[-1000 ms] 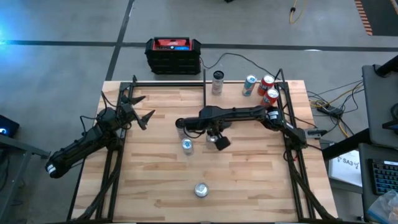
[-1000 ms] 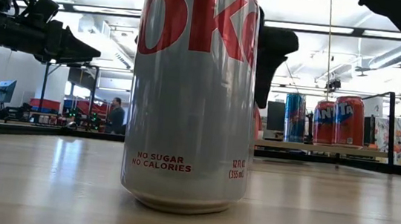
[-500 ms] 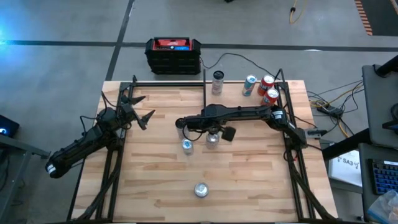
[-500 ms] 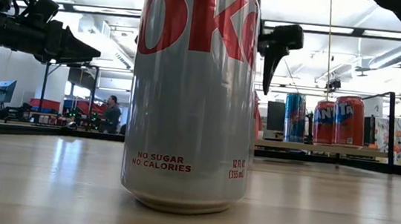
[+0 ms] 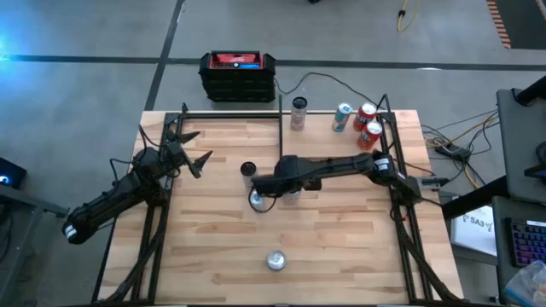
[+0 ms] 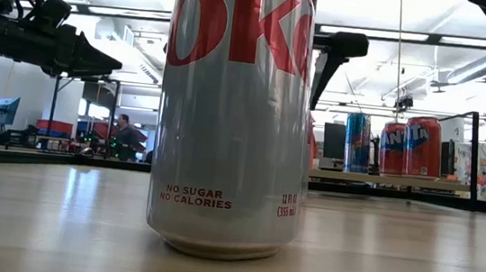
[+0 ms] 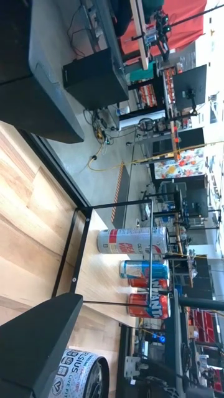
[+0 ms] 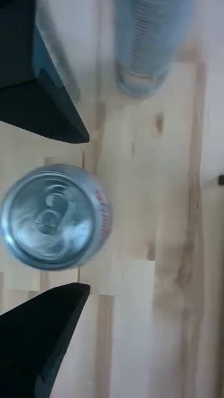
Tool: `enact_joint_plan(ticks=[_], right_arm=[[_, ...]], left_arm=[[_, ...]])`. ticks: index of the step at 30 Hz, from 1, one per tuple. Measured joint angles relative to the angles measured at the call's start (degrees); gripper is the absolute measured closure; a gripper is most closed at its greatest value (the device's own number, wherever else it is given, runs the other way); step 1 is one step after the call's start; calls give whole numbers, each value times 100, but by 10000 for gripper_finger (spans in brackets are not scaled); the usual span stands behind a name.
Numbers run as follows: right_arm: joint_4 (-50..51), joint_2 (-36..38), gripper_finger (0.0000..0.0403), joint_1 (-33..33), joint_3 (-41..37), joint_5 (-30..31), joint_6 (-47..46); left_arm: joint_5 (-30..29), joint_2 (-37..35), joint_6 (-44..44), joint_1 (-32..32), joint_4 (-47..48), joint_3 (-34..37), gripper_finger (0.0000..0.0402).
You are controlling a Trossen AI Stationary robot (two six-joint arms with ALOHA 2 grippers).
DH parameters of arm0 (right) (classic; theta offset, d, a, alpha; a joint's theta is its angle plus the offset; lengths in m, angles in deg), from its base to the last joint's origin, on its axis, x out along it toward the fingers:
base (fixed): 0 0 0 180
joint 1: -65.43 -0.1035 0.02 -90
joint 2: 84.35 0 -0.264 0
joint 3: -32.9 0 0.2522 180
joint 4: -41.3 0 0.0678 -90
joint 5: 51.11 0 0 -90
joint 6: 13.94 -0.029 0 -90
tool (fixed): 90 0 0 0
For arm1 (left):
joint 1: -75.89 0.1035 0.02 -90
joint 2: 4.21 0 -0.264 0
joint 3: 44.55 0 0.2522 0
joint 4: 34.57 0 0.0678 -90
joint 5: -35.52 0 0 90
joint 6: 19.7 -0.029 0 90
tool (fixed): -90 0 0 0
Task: Place canned beverage on shelf
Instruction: Put the right silver soda can on the shelf
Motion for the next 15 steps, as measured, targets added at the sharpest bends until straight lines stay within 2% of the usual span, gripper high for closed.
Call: enact_joint_plan(ticks=[4, 7, 10, 15], right_arm=[[7, 0, 32, -219, 0, 267, 397], [61, 0, 32, -364, -1, 683, 563], [50, 0, 32, -469, -26, 1088, 542], [73, -17, 32, -588, -153, 1337, 304]], left_arm=[[1, 0, 2, 0, -2, 1, 3], [1, 1, 1, 1, 0, 0, 3], [1, 0, 2, 2, 0, 0, 3], [-1, 2, 2, 2, 0, -1, 3]])
